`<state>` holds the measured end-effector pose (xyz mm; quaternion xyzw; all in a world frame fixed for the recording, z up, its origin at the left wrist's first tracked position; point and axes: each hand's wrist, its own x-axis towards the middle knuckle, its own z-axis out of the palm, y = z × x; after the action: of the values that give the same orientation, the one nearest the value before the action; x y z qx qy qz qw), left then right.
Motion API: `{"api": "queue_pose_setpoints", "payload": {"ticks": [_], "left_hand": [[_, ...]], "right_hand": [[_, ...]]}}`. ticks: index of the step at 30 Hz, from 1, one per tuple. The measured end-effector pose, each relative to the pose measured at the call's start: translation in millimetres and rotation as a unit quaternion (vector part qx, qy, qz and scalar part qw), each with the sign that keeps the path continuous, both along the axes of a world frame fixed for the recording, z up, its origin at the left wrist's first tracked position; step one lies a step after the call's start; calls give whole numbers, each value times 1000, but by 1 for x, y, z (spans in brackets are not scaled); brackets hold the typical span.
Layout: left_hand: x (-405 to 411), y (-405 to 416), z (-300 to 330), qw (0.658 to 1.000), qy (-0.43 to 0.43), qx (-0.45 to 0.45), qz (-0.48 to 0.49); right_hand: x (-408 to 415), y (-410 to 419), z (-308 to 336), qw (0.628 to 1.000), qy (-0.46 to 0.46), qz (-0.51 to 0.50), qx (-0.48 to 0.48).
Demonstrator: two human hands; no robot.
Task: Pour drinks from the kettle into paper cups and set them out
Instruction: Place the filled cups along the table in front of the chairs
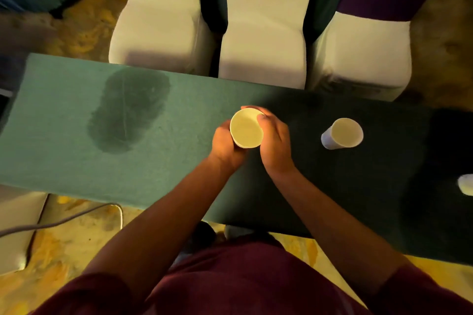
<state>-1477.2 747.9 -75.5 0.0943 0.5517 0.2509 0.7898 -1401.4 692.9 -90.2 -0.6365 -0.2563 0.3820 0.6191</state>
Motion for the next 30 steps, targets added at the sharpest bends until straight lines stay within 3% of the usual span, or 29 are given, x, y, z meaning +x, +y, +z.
{"api": "queue_pose_setpoints", "payload": {"ticks": [5, 13, 17, 26, 30], "left_hand": [[-7, 29, -12, 998, 40, 15, -39], [-14, 76, -43, 994, 78, -43, -58], [-22, 102, -50, 985, 120, -12, -122], [-59, 145, -55, 958, 104, 34, -265], [-70, 157, -60, 942, 142, 68, -297]], "right_hand": [[-12, 21, -7, 999, 9, -18, -32], [-34, 62, -33, 995, 9, -94, -26], [-41, 74, -45, 993, -12, -105, -51], [-58, 90, -59, 986, -18, -122, -113], [-59, 90, -63, 987, -30, -112, -115]]}}
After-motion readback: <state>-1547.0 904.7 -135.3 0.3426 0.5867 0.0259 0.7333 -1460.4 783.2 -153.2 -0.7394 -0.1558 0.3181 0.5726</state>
